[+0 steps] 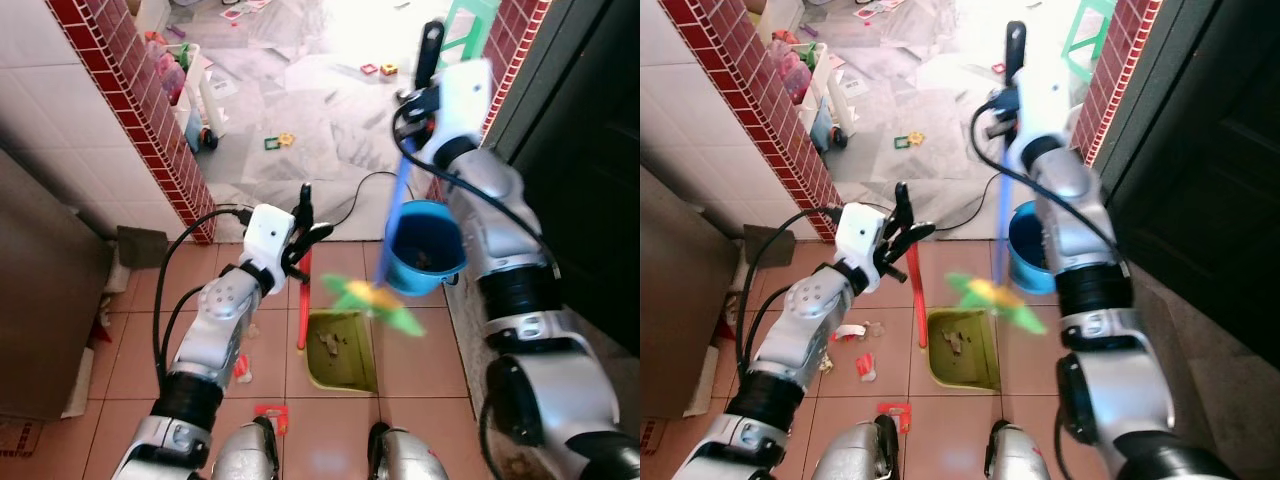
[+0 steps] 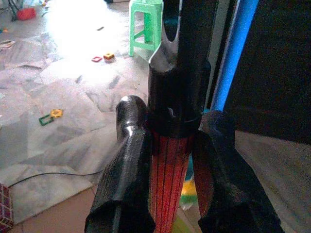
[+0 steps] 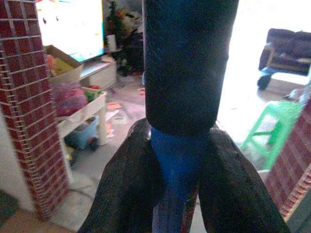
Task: Sweep floor
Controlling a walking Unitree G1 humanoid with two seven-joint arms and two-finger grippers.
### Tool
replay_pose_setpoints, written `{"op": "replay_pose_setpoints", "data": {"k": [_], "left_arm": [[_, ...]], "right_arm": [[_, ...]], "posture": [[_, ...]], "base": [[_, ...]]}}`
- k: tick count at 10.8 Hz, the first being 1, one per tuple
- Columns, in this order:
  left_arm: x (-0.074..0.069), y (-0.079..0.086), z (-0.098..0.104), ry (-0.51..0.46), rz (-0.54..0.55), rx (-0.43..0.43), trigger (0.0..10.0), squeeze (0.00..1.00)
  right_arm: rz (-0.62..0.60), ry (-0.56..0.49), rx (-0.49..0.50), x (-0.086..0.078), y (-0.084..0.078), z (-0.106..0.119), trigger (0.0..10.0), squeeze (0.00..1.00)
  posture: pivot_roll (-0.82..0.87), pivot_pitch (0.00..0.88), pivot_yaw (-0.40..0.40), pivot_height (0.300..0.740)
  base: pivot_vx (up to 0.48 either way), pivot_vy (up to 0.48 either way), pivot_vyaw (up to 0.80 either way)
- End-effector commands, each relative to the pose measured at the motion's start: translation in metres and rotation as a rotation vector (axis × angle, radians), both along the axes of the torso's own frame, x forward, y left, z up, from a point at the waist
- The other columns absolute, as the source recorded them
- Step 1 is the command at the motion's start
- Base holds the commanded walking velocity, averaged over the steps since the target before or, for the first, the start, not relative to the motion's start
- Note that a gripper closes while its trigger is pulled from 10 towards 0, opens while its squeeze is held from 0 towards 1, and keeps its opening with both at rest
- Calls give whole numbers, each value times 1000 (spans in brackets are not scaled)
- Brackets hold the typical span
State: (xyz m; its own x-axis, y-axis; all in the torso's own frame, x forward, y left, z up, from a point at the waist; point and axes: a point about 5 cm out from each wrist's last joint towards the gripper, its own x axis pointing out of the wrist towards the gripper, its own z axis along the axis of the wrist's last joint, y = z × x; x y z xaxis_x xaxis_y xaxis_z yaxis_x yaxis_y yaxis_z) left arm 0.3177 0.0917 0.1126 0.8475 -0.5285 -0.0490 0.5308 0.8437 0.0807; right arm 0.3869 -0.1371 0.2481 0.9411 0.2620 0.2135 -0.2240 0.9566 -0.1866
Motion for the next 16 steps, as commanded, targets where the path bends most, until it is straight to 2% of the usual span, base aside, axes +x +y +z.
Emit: {"op": "replay_pose_setpoints", "data": {"k": [1,2,4,5,6,7,9,10,11,13,15,16], "left_arm": [[-4,3,-5,16,-12,16,10000,0],[-7,4,-1,13,-38,6,10000,0],[-9,11,-4,0,-29,80,10000,0],[-3,21,-9,-11,73,141,10000,0],[-3,20,-9,-17,73,136,10000,0],[1,21,-12,-43,192,157,10000,0],[4,21,-20,1,298,67,10000,0],[5,21,-25,0,359,74,10000,0],[5,21,-26,0,370,76,10000,0],[7,23,-27,-4,383,95,10000,0],[8,25,-30,2,391,99,10000,0],[8,24,-31,3,386,101,10000,0]], "right_arm": [[26,-94,-7,-2,6,19,10000,0],[22,-103,-33,-2,4,14,10000,0],[14,-98,-82,-4,3,-2,10000,0],[21,-82,-95,-5,6,-12,10000,0],[26,-77,-84,-5,7,-15,10000,0],[57,-28,-85,-10,16,-34,10000,0],[88,46,-33,-18,28,-55,10000,0],[118,90,66,-23,40,-54,10000,0],[139,89,117,-25,47,-45,10000,0],[237,26,129,-24,57,-8,10000,0],[359,-98,106,-28,59,35,10000,0],[384,-178,77,-30,55,53,10000,0]], "posture": [[-60,123,80,740],[-59,121,81,740],[-51,119,78,740],[-51,118,76,740],[-52,118,75,740],[-58,118,72,740],[-64,121,75,740],[-71,118,80,740],[-72,117,81,740],[-74,111,81,740],[-80,104,80,740],[-84,99,80,740]], "base": [[0,0,0],[0,0,0],[0,0,0],[0,0,0],[0,0,0],[0,0,0],[0,0,0],[0,0,0],[0,0,0],[0,0,0],[0,0,0],[0,0,0]]}}
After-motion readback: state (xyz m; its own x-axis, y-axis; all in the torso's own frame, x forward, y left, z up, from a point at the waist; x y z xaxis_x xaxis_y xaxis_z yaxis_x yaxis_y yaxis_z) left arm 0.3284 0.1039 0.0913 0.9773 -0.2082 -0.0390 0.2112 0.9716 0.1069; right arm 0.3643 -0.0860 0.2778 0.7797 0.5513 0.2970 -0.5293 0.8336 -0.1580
